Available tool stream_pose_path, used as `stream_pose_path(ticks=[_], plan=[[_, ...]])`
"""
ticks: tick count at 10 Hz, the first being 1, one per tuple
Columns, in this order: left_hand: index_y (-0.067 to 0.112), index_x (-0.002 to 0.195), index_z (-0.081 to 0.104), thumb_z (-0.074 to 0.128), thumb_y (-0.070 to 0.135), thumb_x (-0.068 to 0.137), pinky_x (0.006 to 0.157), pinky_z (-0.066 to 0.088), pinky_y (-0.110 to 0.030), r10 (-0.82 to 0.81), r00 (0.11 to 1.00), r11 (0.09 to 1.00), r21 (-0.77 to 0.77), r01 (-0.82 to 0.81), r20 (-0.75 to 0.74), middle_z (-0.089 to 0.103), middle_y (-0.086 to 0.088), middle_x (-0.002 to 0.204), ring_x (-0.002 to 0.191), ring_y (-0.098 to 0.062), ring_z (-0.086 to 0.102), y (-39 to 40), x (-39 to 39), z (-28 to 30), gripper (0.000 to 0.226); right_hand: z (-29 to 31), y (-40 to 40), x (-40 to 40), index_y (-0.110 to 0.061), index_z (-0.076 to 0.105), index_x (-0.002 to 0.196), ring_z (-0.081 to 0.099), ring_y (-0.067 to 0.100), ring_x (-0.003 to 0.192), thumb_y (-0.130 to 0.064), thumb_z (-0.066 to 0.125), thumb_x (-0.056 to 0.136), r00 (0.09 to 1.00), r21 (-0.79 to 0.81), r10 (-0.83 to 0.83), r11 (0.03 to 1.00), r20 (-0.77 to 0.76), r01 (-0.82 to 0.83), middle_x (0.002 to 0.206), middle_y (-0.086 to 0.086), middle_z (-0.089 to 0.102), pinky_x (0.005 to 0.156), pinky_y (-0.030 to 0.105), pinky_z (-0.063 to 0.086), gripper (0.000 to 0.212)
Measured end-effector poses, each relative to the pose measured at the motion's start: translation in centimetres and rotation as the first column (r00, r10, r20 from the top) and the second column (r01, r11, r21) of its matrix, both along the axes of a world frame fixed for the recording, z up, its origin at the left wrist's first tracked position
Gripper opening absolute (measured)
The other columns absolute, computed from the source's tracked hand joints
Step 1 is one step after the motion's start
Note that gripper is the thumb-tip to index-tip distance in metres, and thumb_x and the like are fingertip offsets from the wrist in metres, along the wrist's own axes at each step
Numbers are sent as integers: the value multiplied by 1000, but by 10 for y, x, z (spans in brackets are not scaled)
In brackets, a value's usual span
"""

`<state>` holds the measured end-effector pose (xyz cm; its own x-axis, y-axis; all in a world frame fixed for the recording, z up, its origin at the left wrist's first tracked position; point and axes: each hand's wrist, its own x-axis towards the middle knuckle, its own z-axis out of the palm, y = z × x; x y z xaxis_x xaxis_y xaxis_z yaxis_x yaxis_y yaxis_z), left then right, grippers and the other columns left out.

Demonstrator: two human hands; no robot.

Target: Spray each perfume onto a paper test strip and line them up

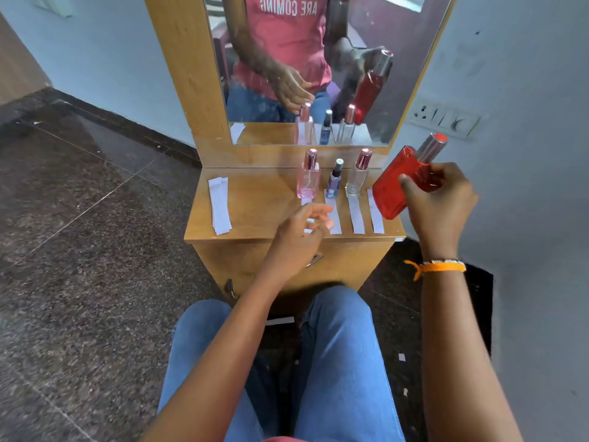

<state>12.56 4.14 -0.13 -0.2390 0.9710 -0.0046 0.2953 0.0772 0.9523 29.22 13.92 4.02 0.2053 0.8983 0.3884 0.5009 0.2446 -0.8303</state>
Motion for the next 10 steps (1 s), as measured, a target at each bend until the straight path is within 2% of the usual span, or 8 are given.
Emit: stream_pose_path(ticks=[1,3,4,6,7,8,9,10], plan=[[28,114,59,53,29,92,73,38,-9,1,1000,1000,-21,-1,-13,62,14,108,99,-6,57,-2,-4,-4,23,-14,18,-12,-8,66,94,60,11,73,-20,73,73,999,2,-30,1000,-20,30,87,3,70,67,18,43,25],[31,111,60,52,30,92,90,49,-33,19,1000,998,-53,-19,5,64,13,110,101,-7,59,-2,-8,-10,20,-33,34,-25,-8,65,96,61,16,72,-21,72,75,998,8,-39,999,47,38,88,9,73,67,21,41,26],[33,108,60,52,28,92,91,50,-35,21,1000,998,-60,-20,10,65,12,109,101,-8,59,-1,-9,-13,18,-35,38,-27,-8,65,98,66,23,77,-22,71,76,998,-2,-34,999,57,35,90,10,73,69,23,45,27],[32,108,61,52,29,92,81,43,-17,15,1000,997,-71,-15,3,62,18,105,96,-1,56,2,-8,-16,18,-35,40,-34,-9,63,98,67,28,82,-23,70,77,992,2,-16,1000,122,16,92,11,73,75,39,54,26],[30,109,61,52,29,92,76,39,-12,10,1000,998,-67,-10,2,62,16,107,96,1,55,2,-7,-17,19,-39,38,-35,-9,61,102,67,28,86,-23,70,79,989,12,-21,1000,146,20,96,10,72,78,41,55,29],[32,108,61,52,29,92,77,40,-13,12,1000,998,-67,-13,-3,63,15,108,96,-1,56,2,-8,-16,18,-38,34,-36,-8,59,109,67,27,93,-23,70,81,987,2,-7,1000,161,7,103,10,71,82,36,52,34],[30,109,61,52,27,93,81,45,-19,11,1000,998,-55,-11,-5,63,13,109,96,-6,58,1,-8,-15,19,-37,27,-33,-9,53,123,64,25,102,-23,69,84,986,-16,40,999,165,-38,115,10,67,87,33,48,45],[28,110,62,52,26,93,82,47,-22,49,998,998,-33,-50,-36,64,12,109,96,-8,58,-1,-9,-13,20,-38,9,-29,-12,44,133,60,25,108,-26,61,90,998,-35,-35,999,53,37,128,8,59,89,35,47,48]])
